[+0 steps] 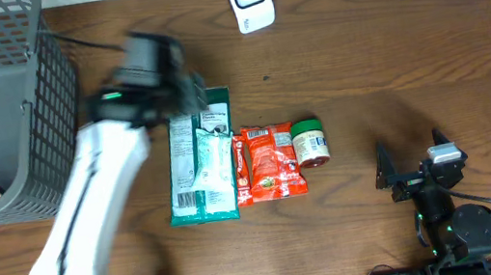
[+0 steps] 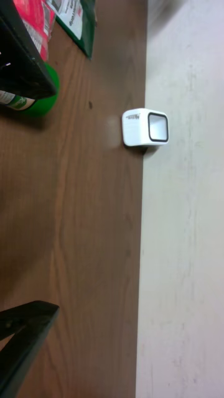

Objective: Scan the item barcode
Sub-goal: 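Reach the left gripper into the basket and grasp the orange tissue pack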

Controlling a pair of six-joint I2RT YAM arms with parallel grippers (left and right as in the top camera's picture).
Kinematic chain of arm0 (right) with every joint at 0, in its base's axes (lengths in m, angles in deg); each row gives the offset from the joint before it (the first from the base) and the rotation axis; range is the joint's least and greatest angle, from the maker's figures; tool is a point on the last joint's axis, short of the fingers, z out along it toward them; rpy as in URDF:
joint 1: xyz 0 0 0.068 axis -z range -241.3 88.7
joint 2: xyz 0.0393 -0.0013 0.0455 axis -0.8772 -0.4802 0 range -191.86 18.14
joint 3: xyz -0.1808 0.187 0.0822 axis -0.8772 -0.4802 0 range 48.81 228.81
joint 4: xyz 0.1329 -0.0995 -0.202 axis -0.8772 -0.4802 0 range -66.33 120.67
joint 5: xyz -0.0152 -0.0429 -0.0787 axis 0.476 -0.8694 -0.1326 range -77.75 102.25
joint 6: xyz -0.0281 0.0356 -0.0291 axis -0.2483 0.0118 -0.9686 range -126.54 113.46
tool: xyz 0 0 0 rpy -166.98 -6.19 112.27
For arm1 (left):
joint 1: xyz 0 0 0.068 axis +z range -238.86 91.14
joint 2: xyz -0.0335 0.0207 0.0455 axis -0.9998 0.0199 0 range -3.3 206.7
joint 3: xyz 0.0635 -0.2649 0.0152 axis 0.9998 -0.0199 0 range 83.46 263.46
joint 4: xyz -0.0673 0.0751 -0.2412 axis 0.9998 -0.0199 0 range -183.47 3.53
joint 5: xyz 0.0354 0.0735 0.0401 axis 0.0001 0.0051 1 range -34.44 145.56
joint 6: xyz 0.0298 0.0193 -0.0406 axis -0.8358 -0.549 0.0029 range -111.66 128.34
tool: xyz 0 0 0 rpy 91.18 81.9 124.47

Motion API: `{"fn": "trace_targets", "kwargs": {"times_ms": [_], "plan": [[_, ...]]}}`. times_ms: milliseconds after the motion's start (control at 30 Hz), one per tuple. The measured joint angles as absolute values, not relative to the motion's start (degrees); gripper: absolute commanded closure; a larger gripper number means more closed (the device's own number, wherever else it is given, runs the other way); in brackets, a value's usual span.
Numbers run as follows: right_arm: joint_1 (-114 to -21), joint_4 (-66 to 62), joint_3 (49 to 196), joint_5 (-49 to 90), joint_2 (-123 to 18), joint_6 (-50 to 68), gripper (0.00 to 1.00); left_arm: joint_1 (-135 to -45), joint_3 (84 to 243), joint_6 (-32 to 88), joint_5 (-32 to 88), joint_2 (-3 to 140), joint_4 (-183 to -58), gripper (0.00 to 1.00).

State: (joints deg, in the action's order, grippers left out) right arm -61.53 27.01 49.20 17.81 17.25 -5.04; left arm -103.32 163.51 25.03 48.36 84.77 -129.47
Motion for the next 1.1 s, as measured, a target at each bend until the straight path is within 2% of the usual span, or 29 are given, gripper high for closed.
{"fn": "trace_targets", "kwargs": {"times_ms": [267,567,733,1100], "plan": [[-61.53,27.03,49.20,17.81,17.25,-5.04,0.01,-82.12,169.93,24.79,61.39,69.56,-128.73,0.20],[-61.53,27.03,49.20,17.81,17.25,-5.02,0.01,-60.72,169.93,24.79,67.64,78.12,-129.30,0.20],[-61.53,27.03,49.20,17.81,17.25,-5.04,0.01,-56.06,169.91,24.77,68.10,88.00,-130.74,0.20],[-61.53,27.03,49.20,17.81,17.25,-5.02,0.01,-52.00,169.85,24.35,68.64,102.95,-130.94,0.20]]}}
